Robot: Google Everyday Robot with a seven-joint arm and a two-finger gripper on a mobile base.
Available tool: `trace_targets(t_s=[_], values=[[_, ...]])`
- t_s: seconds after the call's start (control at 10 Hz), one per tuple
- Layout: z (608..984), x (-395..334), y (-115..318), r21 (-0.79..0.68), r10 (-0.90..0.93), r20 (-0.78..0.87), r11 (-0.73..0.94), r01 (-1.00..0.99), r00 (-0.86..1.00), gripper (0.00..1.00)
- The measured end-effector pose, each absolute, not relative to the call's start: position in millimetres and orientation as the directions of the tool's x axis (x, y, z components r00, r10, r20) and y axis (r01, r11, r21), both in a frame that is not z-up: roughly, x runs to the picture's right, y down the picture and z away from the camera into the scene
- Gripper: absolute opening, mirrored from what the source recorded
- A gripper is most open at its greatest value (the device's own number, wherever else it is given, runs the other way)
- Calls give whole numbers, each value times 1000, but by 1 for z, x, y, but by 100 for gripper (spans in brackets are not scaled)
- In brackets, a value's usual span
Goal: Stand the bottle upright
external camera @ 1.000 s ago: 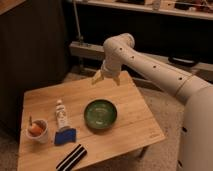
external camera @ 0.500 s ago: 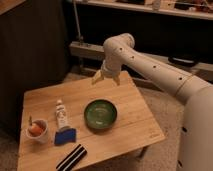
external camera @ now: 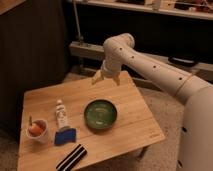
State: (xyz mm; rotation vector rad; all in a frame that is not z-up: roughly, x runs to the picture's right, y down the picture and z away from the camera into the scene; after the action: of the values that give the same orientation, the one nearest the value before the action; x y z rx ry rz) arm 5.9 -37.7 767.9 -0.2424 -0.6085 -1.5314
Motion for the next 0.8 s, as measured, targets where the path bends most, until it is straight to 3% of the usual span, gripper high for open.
trace_targets(t_s=[0.6, 0.8], values=[[768, 6, -38, 218, -860, 505, 41, 975, -77, 80], [764, -10, -47, 243, -875, 463, -29, 970, -142, 80]])
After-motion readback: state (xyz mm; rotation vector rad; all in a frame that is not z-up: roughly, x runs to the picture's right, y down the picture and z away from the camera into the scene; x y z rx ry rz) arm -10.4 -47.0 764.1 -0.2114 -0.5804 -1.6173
